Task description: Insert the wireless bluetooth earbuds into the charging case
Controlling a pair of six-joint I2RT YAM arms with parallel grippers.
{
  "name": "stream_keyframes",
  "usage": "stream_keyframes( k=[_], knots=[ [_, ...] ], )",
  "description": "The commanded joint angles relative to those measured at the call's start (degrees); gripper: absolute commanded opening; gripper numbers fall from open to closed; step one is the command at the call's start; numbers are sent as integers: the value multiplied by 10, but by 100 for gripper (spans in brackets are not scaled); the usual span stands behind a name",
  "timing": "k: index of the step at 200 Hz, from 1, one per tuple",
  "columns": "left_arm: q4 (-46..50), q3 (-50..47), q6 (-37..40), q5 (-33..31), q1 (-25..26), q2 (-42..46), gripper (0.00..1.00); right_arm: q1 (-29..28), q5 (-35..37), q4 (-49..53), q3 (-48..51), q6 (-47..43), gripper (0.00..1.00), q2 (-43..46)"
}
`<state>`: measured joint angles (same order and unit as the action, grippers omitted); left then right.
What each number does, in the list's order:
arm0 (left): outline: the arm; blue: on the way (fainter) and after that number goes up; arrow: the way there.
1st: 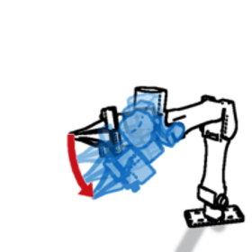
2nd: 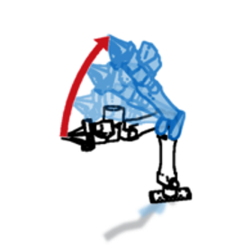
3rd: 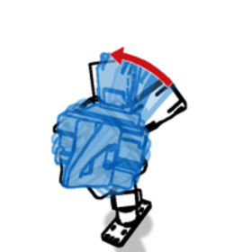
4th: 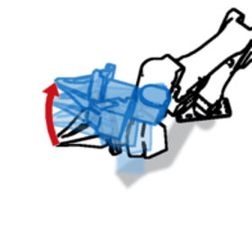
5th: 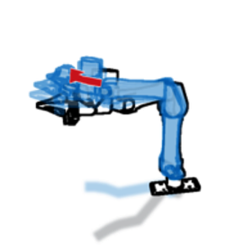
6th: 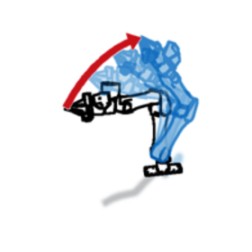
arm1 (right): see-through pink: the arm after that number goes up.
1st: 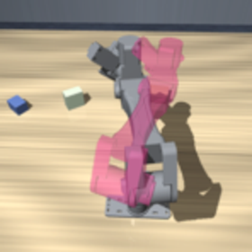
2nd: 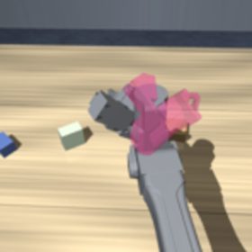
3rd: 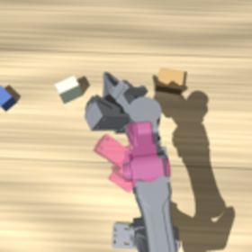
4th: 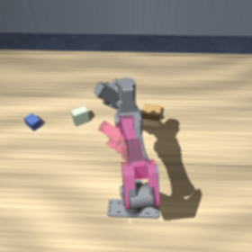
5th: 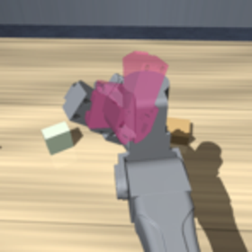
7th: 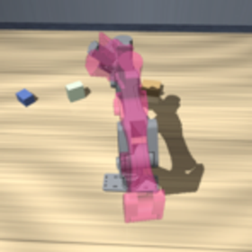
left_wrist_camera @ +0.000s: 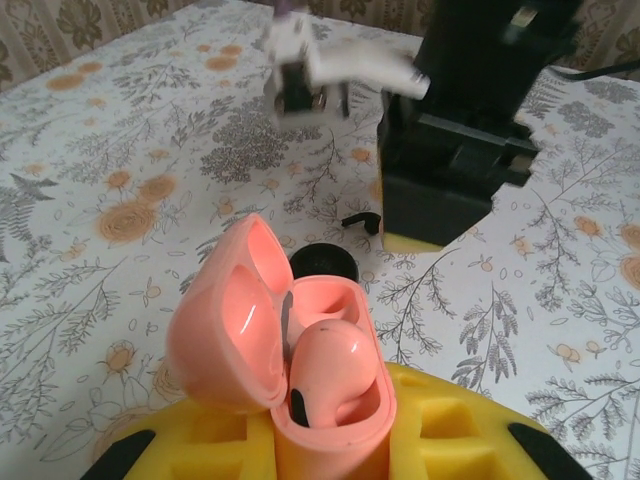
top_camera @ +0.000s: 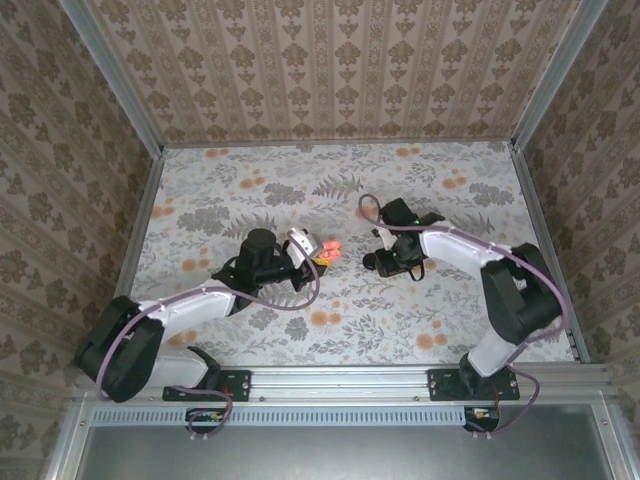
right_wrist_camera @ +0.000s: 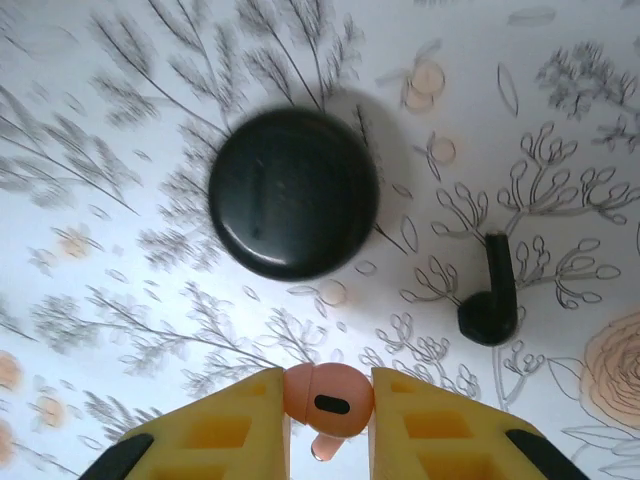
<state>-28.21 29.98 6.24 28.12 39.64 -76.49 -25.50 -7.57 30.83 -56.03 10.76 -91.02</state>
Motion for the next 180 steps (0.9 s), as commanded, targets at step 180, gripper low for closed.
stream_keyframes(
  k=[180],
  knots=[
    [-171,15,-78,25,13,-102,15,-114,63,-366,136,156,23,204]
  ],
)
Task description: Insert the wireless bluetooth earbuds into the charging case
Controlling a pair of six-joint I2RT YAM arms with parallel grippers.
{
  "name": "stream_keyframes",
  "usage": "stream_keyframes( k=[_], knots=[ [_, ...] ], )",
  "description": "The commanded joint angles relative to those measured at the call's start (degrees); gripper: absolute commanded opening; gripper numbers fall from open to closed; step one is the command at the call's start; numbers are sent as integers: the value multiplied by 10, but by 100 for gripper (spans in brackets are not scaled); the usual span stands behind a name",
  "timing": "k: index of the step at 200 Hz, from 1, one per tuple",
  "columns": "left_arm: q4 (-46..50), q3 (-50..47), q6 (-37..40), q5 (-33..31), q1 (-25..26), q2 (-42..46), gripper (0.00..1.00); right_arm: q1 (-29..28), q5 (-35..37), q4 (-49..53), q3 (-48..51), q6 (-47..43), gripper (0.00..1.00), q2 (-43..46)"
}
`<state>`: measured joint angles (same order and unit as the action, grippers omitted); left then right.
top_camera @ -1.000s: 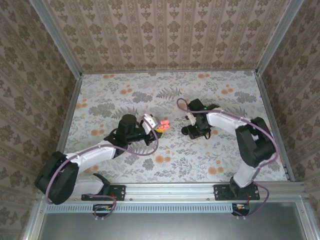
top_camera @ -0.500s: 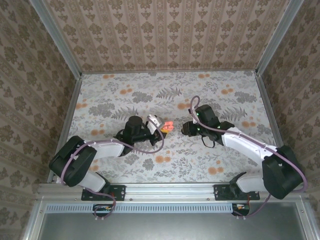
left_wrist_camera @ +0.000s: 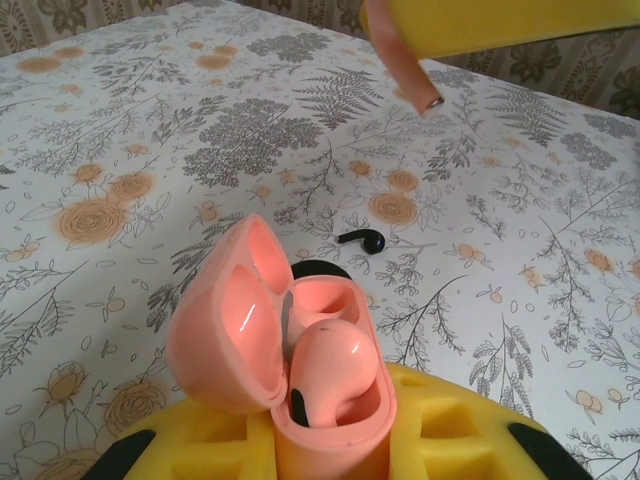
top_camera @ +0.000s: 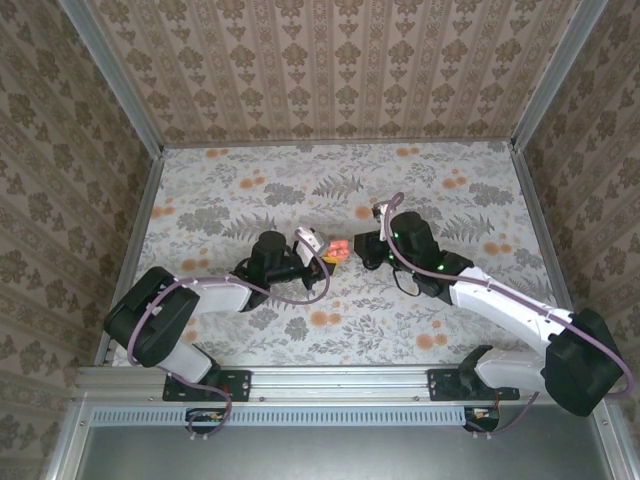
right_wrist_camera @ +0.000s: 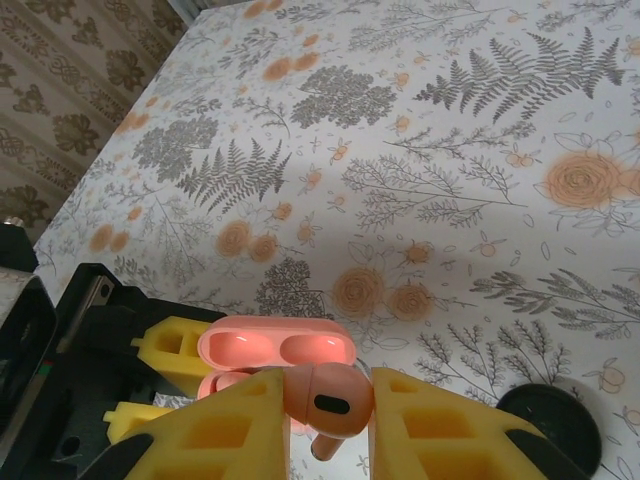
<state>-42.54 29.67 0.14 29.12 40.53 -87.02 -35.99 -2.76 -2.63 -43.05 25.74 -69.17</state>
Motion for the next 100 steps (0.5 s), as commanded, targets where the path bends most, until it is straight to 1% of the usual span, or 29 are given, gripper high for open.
stream_keyframes(
  k=[1,100],
  knots=[
    [-28,18,-18,15,4,3,15,-9,15,-32,6,7,23,-15],
    [-30,13,-23,12,2,23,15,-20,17,-48,1,10,22,-60]
  ],
)
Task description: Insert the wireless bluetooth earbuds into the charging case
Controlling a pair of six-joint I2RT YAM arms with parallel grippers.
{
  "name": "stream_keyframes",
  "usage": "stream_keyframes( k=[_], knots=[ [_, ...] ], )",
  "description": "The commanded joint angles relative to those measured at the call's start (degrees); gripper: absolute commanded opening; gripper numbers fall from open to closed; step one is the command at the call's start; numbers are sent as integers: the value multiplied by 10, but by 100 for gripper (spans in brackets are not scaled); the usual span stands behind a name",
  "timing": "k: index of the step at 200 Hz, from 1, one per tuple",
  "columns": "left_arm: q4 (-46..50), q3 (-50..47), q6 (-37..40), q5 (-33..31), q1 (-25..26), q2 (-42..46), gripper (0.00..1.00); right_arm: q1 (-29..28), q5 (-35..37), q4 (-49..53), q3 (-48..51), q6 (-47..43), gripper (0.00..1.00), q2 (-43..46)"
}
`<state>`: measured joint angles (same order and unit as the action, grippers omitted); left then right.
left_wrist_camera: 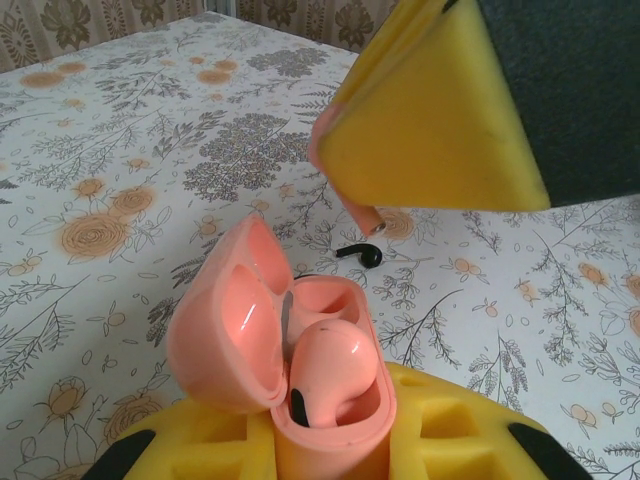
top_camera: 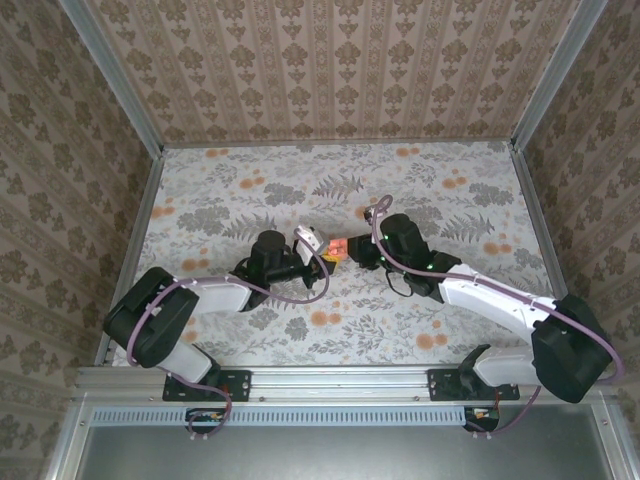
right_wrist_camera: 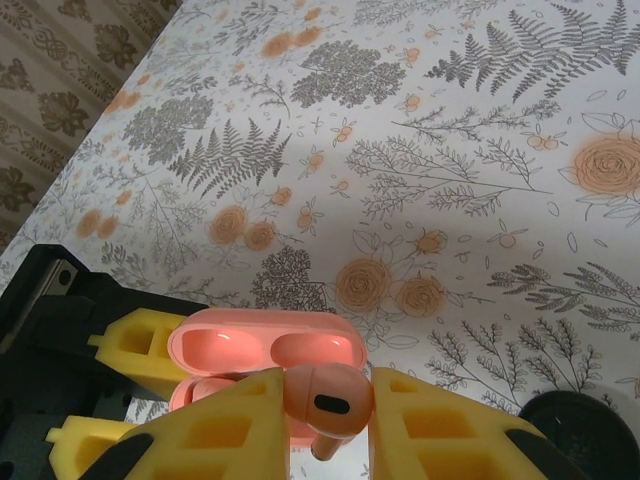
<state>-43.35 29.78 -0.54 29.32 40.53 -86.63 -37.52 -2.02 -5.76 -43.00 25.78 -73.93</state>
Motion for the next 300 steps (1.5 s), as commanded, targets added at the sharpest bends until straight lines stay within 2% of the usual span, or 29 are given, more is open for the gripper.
stream_keyframes(
  k=[1,112,220,300],
  knots=[
    [-22,11,-17,10,2,20,15,-5,9,-17,1,9,22,-13],
    [-24,7,-21,6,1,30,15,-11,10,-29,-6,8,22,-26],
    [-51,9,-42,0,-9,36,15,-24,4,5,-23,2,23,-47],
    [-46,9,-37,-1,-13,45,15,-27,63,68,-33,-16,22,-30]
  ],
)
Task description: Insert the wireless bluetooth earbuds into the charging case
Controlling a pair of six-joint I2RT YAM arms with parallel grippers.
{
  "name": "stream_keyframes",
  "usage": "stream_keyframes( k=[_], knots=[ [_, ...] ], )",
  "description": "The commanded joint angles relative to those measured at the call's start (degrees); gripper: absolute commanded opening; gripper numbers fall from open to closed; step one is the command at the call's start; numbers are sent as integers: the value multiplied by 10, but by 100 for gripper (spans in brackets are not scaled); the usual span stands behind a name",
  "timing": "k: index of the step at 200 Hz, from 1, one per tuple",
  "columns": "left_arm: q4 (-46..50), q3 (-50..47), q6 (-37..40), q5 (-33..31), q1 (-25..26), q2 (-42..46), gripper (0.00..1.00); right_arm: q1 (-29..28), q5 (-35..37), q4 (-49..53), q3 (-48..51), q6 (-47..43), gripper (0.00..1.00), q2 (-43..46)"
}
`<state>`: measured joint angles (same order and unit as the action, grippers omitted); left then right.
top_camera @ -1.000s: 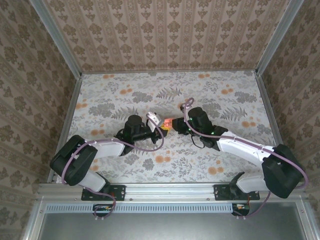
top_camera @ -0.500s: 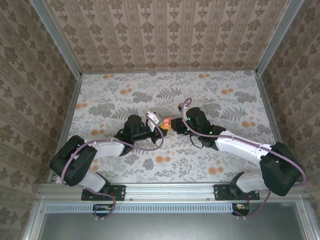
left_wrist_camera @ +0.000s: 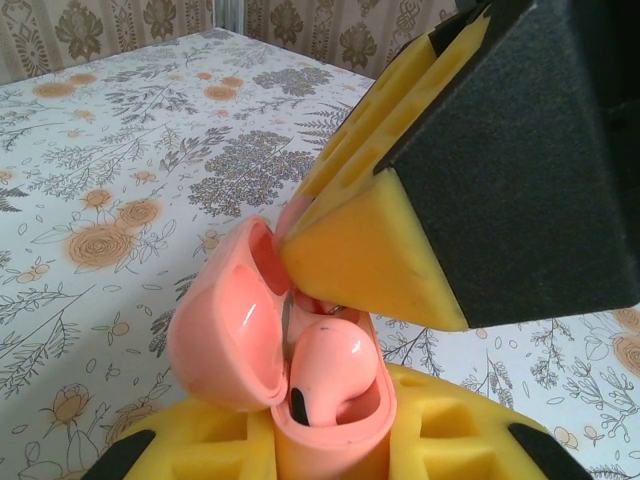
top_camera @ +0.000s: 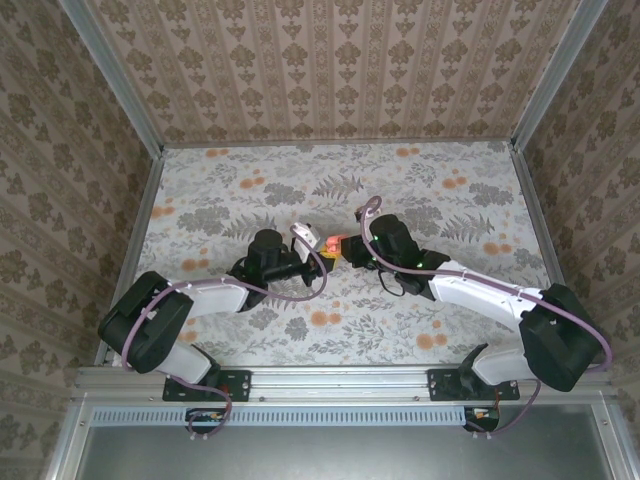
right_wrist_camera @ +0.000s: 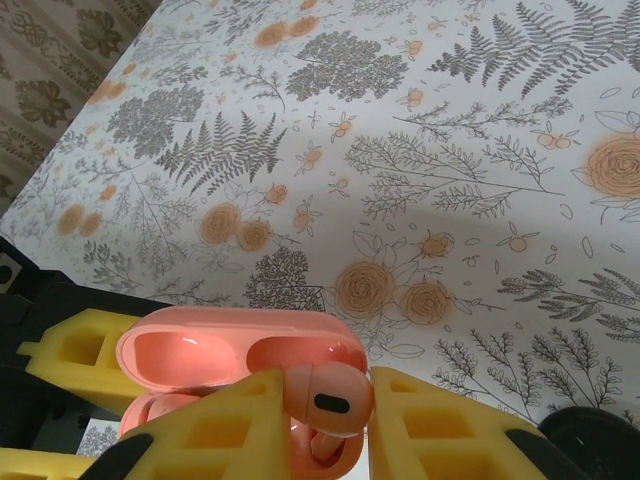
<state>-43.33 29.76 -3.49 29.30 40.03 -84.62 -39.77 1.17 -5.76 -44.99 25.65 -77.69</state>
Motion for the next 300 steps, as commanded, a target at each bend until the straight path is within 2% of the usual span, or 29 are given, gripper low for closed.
stream_keyframes(
  k=[1,52,158,300],
  knots=[
    [-46,9,-7,0,-8,24,15,-5,31,68,-14,-15,22,8],
    [-44,10,-6,0,-8,28,15,-6,44,83,-14,-24,22,17],
    [-44,12,-7,1,-11,34,15,-7,-26,31,-8,6,24,-4],
    [-40,8,-9,1,-12,36,15,-6,-36,18,-4,23,35,-2]
  ],
)
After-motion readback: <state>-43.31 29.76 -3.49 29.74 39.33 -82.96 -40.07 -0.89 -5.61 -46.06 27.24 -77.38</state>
